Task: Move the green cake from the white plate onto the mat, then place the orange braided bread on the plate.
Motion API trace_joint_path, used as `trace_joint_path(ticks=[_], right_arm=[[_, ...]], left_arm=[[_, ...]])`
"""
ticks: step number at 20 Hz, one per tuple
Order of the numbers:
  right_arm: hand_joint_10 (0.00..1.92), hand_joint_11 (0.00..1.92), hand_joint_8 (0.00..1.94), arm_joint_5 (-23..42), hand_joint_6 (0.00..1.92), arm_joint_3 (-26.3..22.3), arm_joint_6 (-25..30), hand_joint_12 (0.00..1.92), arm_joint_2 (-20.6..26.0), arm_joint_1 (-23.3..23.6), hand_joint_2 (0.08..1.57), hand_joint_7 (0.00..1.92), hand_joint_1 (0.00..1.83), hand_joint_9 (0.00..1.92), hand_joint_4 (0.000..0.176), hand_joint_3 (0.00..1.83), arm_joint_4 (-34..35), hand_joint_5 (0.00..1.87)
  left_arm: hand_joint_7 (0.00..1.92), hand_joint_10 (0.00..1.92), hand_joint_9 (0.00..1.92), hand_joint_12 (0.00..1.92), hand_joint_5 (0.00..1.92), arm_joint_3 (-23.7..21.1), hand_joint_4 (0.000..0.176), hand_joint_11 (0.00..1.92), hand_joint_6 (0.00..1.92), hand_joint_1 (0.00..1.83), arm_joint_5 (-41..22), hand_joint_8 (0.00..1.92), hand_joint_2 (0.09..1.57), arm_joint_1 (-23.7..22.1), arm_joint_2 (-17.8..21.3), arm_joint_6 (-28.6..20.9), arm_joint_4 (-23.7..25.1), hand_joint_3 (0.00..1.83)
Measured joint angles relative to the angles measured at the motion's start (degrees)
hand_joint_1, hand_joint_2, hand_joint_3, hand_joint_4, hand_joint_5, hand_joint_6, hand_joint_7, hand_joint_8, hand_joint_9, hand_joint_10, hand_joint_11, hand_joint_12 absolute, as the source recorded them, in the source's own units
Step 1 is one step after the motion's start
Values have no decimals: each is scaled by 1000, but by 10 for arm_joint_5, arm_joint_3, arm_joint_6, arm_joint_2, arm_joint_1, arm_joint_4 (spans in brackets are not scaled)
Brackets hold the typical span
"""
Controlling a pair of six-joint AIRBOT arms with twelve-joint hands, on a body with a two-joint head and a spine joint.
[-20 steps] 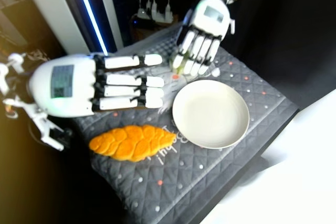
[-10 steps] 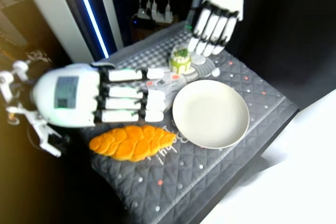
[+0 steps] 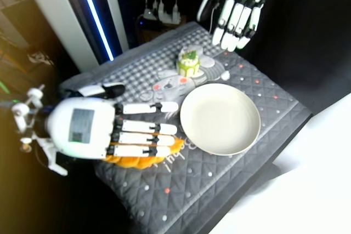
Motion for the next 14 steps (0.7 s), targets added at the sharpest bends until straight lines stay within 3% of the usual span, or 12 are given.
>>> trace_joint_path(ticks=[2, 5, 6, 7, 8, 9, 10, 11, 12, 13, 14], right_arm=[[2, 0, 6, -6, 2, 4, 0, 464, -7, 0, 658, 100, 633, 139, 176, 0, -4, 11], [0, 0, 1, -23, 2, 7, 1, 501, -14, 0, 675, 107, 647, 128, 176, 2, -4, 12], [2, 0, 2, -26, 0, 7, 2, 448, -16, 0, 687, 84, 663, 104, 176, 4, -4, 2], [1, 0, 1, -28, 0, 10, 2, 418, -17, 0, 698, 77, 678, 100, 176, 4, -6, 0], [5, 0, 1, -42, 0, 14, 3, 450, -17, 0, 680, 100, 655, 138, 176, 0, -5, 0], [5, 0, 1, -44, 0, 15, 3, 450, -17, 0, 680, 100, 655, 138, 176, 0, -5, 0], [5, 0, 0, -49, 0, 17, 4, 520, -17, 0, 674, 98, 643, 171, 176, 0, -5, 0], [8, 29, 1, -53, 0, 18, 6, 658, -18, 0, 638, 100, 567, 233, 176, 0, -5, 0], [3, 54, 0, -58, 0, 21, 12, 777, -19, 0, 637, 113, 557, 274, 176, 0, -9, 0], [2, 24, 0, -66, 0, 22, 17, 883, -20, 0, 655, 94, 589, 240, 176, 0, -12, 0], [3, 37, 0, -72, 0, 25, 21, 986, -20, 0, 667, 97, 622, 251, 176, 0, -19, 0]], left_arm=[[318, 1, 397, 1202, 353, 0, 0, 0, 0, 0, -5, 1, 1317, 4, 2, 2, -8, 12], [318, 1, 397, 1202, 353, -4, 0, 0, 0, 0, -6, 0, 1317, 4, 3, 3, -3, 11], [341, 0, 332, 825, 305, -4, 0, 0, 0, 2, -8, 3, 1180, 4, 3, 3, -3, 0], [284, 0, 269, 676, 349, -4, 77, 0, 14, 238, -8, 0, 1254, 4, 3, 3, -3, 1], [306, 8, 333, 918, 225, -4, 26, 0, 0, 132, -9, 2, 1224, 4, 3, 3, -5, 0], [306, 8, 333, 918, 225, -4, 26, 0, 0, 132, -9, 2, 1224, 5, 3, 3, -5, 0], [292, 6, 296, 856, 231, -4, 44, 0, 5, 446, -9, 1, 1071, 6, 3, 3, -7, 0], [318, 14, 331, 911, 212, -4, 6, 0, 1, 426, -10, 6, 1106, 8, 3, 3, -11, 0], [334, 11, 345, 1002, 227, -4, 0, 0, 4, 291, -10, 5, 1216, 10, 3, 3, -11, 14], [250, 2, 268, 892, 173, -4, 44, 0, 1, 504, -11, 0, 1089, 13, 3, 3, -14, 0], [282, 12, 315, 1020, 167, -4, 16, 0, 1, 303, -11, 4, 1144, 15, 3, 3, -15, 0]])
